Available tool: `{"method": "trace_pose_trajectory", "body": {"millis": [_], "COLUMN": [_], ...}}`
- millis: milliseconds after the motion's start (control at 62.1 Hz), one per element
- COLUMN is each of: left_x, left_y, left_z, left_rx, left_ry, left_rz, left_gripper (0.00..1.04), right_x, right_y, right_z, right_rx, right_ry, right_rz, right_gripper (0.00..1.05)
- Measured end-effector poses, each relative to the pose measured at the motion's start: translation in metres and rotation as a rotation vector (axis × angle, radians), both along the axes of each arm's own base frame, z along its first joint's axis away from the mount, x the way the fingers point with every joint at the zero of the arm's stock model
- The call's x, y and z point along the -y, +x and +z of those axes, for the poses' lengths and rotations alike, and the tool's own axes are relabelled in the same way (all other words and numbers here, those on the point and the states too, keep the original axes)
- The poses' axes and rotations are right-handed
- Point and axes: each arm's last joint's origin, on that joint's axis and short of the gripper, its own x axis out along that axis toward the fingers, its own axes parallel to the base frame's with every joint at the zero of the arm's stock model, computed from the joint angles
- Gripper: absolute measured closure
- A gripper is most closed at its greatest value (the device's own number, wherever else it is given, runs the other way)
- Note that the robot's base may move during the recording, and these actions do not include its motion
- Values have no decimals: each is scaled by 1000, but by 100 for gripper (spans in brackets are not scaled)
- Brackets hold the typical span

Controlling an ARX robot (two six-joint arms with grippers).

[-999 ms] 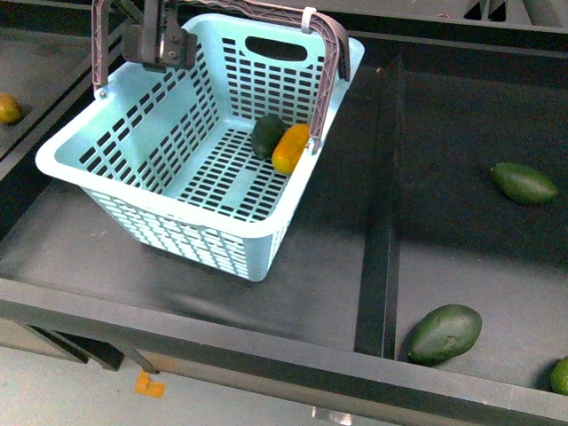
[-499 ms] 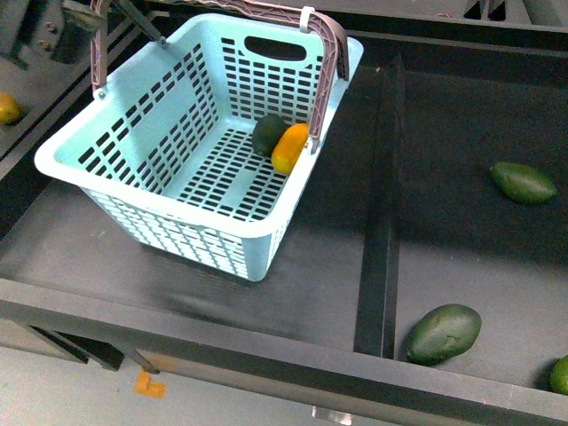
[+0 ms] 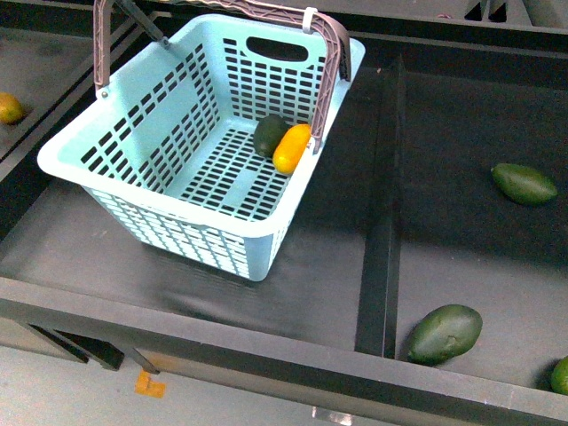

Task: Pick mango and avocado into basket

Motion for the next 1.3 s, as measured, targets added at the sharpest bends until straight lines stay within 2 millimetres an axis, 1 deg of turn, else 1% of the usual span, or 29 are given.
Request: {"method": "trace_pose_trajectory", "body": {"millis": [48,177,274,306,354,596,886,1305], "left_x": [-5,-13,-17,-21,-27,-27,-28,-28], "left_y": [-12,-34,-46,-50,-57,-82,-101,-115], "left_z": [-2,-8,-17,-18,-17,-15,-9,-8], "left_rx": [4,2,-6,-12,-8,0,20,25], "left_ry": [2,5,7,8,7,10,10,10], "left_rz": [6,-1,0,-18,7,3,4,4], "left_gripper": [102,102,102,102,102,102,102,102], "right_x": [0,0,0,0,0,0,0,0], "right_y": [0,0,0,0,0,0,0,0], "right_z": [0,0,0,0,0,0,0,0], "right_rx": [0,0,0,0,0,0,0,0], "right_ry": [0,0,0,0,0,0,0,0], "right_rz": [0,0,0,0,0,0,0,0], "right_gripper": [9,9,9,9,9,9,9,9]}}
